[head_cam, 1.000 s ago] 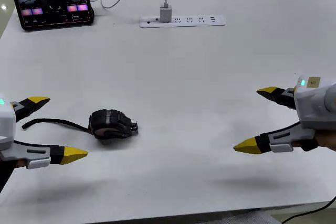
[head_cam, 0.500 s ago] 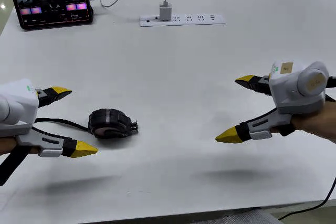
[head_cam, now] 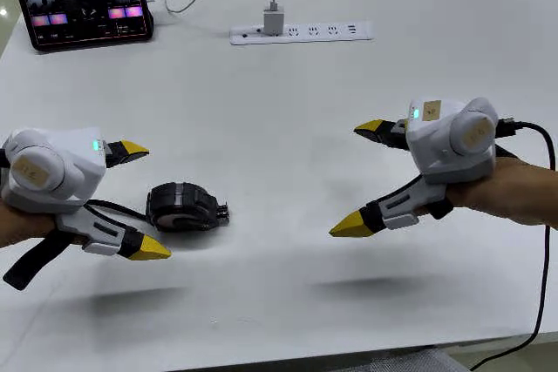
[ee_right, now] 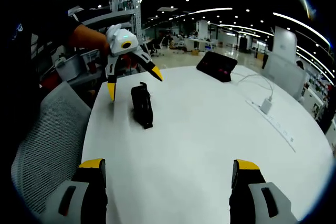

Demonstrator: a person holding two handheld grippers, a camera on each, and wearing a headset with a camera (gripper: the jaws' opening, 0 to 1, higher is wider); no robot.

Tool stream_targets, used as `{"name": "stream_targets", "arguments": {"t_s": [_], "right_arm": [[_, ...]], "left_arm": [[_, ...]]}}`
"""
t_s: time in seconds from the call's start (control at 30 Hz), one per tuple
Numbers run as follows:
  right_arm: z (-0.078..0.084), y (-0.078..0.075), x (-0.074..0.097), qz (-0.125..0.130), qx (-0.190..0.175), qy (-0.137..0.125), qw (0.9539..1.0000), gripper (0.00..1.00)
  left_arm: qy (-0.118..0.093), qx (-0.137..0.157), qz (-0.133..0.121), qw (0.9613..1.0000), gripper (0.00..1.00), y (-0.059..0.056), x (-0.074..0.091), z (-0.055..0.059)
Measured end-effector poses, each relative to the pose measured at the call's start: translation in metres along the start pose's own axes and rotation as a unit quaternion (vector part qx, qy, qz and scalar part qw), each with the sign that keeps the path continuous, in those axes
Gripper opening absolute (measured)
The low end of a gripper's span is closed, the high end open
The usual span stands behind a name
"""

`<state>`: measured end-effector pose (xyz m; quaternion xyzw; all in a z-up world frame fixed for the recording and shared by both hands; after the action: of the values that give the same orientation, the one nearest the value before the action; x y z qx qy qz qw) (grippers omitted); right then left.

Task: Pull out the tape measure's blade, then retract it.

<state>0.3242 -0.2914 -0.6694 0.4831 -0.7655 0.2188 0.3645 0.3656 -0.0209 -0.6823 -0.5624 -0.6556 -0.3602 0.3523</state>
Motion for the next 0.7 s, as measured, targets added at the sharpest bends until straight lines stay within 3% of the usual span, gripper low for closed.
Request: {"name": "stream_targets", "arguments": {"t_s": [0.1,0.27,0.53,0.7], "right_arm": [[-0.001,0.005,-0.008,-0.01,0.019,0.015,0.9997,0.99],[-0.003,0.007,-0.017,-0.019,0.025,0.016,0.9994,0.99],[-0.009,0.012,-0.038,-0.036,0.03,0.018,0.9987,0.99],[-0.016,0.016,-0.052,-0.048,0.038,0.022,0.9979,0.93]], "left_arm": [[0.013,-0.013,0.004,0.9998,0.89,0.0,-0.004,-0.001],[0.02,-0.037,0.005,0.9991,0.87,0.0,-0.009,-0.007],[0.03,-0.05,0.021,0.9981,0.79,-0.001,-0.017,-0.012],[0.049,-0.061,0.022,0.9967,0.73,-0.001,-0.02,-0.016]]}}
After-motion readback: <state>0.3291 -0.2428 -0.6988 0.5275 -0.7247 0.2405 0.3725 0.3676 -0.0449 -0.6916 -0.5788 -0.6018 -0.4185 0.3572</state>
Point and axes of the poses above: the centre of the closed fingertips' face, and the gripper's own axes: x roughly backward along the fingers, y roughly to its left, z roughly out of its underside, the point moved 6 cm from there along x, roughly backward along the fingers, and after that the axes turned 11 degrees about y, right-handed, at the moved point
